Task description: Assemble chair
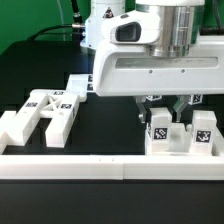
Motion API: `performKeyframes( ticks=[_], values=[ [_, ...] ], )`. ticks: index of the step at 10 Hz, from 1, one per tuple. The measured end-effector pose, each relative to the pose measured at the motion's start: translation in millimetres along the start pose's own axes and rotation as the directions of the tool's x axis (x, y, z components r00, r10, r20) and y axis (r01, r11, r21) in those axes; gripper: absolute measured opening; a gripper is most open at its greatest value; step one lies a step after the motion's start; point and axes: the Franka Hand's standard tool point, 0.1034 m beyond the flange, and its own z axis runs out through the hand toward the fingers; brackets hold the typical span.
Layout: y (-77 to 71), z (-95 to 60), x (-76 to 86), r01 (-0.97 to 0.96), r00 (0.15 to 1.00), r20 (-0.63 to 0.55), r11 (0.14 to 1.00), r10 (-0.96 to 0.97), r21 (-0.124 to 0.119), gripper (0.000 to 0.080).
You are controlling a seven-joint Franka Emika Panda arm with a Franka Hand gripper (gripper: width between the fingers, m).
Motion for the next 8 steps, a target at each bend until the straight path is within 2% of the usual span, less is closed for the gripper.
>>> performKeyframes(
  ticks=[2, 4, 6, 8],
  values=[
    [0.0, 0.0, 0.0, -0.042, 0.999, 0.000, 0.999, 0.042, 0.000, 0.0291],
    [-0.3, 0.2, -0.1, -0.230, 0.973, 0.001, 0.973, 0.230, 0.005, 0.0291],
    [-1.7, 0.3, -0.4, -0.432, 0.902, 0.003, 0.902, 0.432, 0.006, 0.0291],
    [-3.6, 0.5, -0.8, -0.544, 0.839, 0.005, 0.839, 0.544, 0.005, 0.0291]
  ],
)
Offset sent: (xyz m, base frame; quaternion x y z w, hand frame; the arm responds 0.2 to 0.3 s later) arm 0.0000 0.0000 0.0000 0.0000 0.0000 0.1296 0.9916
